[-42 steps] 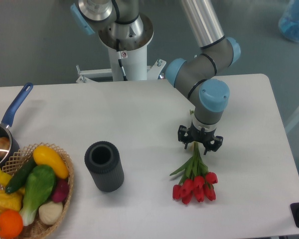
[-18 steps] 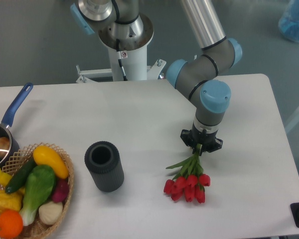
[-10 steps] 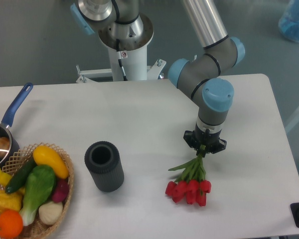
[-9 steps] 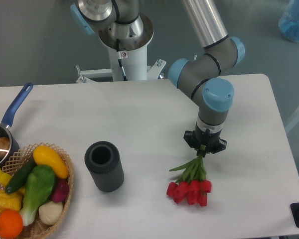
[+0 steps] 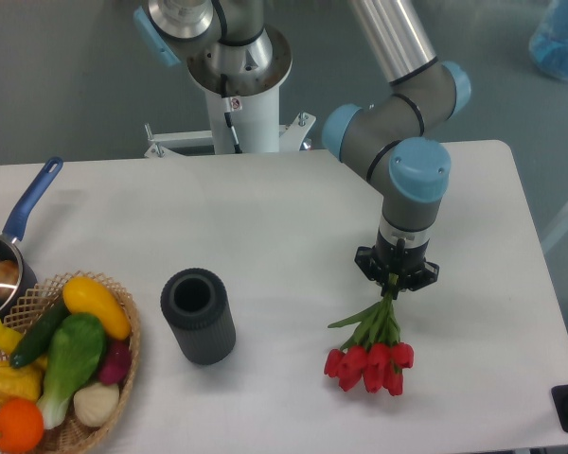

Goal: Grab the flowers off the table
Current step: 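Lift the red tulip bunch up off the table by its stems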

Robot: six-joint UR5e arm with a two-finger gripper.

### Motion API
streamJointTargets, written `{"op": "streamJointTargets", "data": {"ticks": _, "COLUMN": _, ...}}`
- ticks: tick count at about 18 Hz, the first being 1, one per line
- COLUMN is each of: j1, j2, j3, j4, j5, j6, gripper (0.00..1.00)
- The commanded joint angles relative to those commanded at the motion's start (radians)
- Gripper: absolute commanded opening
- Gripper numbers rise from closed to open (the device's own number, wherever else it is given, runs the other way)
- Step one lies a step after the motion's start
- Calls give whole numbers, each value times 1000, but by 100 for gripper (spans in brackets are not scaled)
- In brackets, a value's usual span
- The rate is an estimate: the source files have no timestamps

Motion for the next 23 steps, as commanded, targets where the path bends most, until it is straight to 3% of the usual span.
{"op": "streamJointTargets", "data": {"ticks": 9, "j1": -15, "j2": 80, "j3": 92, "j4": 0, "j5": -193, "j6": -80, "gripper": 24}}
{"op": "streamJointTargets", "data": {"ticks": 16, "j1": -14, "j2": 74, "j3": 138, "j4": 0, "j5": -198, "j6": -86, "gripper": 24}}
{"op": "streamJointTargets", "data": {"ticks": 23, "j1": -9, "j2": 78, "j3": 137, "j4": -2, "j5": -201, "j6": -87, "gripper": 24}}
